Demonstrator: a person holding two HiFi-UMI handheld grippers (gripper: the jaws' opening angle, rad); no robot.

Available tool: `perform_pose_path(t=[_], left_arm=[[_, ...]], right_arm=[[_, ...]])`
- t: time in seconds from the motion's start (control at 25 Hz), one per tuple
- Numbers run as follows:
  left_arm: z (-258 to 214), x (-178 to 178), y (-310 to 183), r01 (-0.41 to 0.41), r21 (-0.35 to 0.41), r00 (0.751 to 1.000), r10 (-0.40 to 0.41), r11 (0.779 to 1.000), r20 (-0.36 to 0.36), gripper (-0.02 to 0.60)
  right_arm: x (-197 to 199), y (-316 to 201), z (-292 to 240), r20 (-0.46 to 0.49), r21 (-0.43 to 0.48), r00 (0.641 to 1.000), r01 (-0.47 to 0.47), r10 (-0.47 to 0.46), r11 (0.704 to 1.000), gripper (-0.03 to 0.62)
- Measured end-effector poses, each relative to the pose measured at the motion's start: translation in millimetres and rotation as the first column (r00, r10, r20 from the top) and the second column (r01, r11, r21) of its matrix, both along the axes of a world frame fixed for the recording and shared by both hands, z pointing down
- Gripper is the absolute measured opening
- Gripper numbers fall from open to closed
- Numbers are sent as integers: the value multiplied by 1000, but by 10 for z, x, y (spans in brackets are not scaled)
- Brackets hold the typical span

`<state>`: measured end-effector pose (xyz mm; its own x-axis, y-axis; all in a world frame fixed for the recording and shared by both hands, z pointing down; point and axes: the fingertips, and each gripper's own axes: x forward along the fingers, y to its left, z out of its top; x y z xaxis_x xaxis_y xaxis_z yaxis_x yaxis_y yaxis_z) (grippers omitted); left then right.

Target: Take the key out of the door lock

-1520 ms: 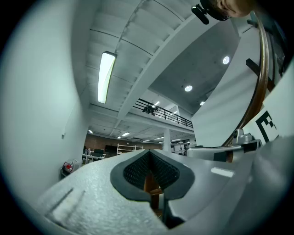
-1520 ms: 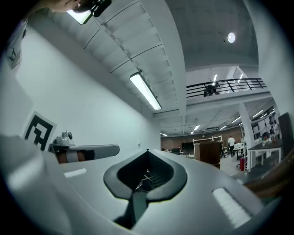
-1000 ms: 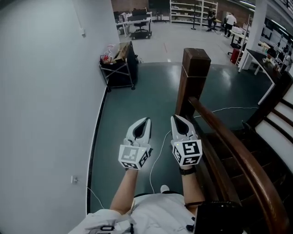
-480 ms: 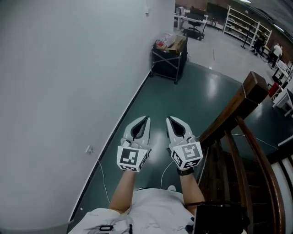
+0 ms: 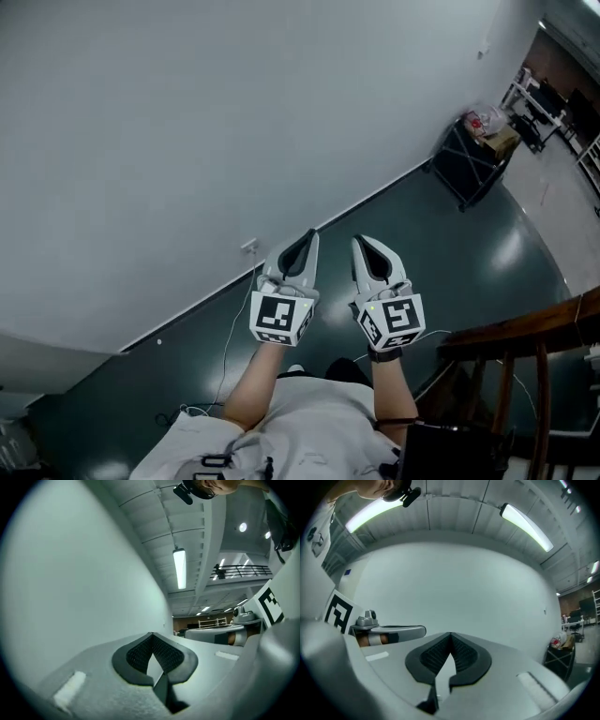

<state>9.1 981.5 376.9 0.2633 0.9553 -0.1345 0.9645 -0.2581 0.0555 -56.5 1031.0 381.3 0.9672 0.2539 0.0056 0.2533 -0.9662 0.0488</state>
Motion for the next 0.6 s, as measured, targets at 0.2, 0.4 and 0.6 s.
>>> perform_pose_path(t=[0.2,0.4,0.6], left_arm=[[128,697,-699,307,-8,951,-307,952,29,2],[123,1402,-1559,626,7,780,-626,780,-5,2],[179,1711,-2202,813,42,580,-814,580,24,2]], right_arm=[[873,-501,190,26,15,958,285,-285,958,6],[1865,-1119,185,-7,32,808,589,-589,808,6],[2459,-1936,217,-6,55,583,811,-812,582,6]])
